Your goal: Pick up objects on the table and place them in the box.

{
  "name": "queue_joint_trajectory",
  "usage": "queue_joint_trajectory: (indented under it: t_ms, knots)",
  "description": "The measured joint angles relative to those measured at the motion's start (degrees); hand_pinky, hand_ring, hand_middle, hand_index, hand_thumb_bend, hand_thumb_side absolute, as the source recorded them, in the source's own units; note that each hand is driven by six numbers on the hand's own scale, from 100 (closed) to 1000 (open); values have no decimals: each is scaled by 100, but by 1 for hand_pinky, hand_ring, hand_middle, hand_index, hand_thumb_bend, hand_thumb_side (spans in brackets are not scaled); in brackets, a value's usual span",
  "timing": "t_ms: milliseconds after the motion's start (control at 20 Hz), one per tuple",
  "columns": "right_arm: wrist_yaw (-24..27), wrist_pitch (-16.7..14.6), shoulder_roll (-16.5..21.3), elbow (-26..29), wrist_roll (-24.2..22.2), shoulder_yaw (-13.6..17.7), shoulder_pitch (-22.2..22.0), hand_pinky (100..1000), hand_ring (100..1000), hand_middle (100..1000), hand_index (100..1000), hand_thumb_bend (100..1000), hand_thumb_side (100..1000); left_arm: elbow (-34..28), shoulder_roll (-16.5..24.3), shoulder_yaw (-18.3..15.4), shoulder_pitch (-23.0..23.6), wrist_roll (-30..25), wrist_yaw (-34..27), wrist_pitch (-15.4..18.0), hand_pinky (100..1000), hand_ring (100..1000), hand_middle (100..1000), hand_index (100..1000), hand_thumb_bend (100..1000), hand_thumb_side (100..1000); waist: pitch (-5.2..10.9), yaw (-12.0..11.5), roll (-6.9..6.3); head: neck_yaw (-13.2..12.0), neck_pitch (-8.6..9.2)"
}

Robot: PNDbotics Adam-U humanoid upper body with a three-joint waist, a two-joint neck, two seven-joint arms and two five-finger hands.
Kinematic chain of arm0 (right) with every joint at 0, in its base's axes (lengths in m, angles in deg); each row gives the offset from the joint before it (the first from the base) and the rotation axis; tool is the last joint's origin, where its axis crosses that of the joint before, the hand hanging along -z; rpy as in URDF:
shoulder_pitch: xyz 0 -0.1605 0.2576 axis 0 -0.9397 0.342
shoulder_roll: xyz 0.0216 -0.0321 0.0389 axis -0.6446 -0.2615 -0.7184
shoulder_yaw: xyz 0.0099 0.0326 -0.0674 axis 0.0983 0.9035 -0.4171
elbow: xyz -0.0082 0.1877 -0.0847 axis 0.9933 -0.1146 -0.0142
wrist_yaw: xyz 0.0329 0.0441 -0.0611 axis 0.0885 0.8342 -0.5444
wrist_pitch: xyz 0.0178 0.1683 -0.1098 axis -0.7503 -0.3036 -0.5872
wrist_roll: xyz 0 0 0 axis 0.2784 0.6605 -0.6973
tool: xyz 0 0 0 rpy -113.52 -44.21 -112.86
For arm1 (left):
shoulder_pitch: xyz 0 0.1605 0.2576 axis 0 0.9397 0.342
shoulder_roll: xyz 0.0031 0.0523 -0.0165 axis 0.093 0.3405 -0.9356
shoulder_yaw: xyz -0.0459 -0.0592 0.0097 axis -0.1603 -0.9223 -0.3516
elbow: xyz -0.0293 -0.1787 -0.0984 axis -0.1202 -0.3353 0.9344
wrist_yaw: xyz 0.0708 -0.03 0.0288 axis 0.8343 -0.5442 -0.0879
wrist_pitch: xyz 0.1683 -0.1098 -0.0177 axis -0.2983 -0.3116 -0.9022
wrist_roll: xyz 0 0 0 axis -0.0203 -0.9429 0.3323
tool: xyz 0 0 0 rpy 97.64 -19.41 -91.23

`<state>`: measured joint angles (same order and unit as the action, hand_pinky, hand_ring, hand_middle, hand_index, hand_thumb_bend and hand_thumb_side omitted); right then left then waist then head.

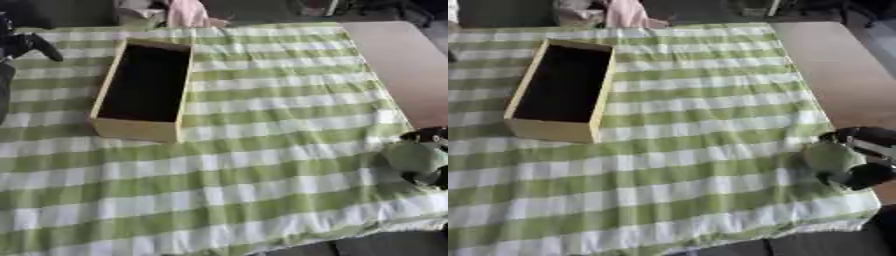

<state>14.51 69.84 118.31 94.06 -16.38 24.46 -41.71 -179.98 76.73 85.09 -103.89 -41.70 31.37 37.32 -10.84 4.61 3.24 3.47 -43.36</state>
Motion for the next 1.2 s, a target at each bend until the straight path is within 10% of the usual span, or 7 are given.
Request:
queue_joint_trajectory:
  t_ms: [750,1200]
  knots:
    - [448,286,-102,-18,107,-35,98,684,710,675,870,169,450,0,-47,-1,3,-36,-34,-36,499,694,656,799,100,766,-8,6,-22,58,17]
    - [818,383,-92,279,327,220,86,635,623,569,775,100,159,0,-49,-3,11,-46,-34,-47,500,695,657,800,100,767,-3,37,2,34,17]
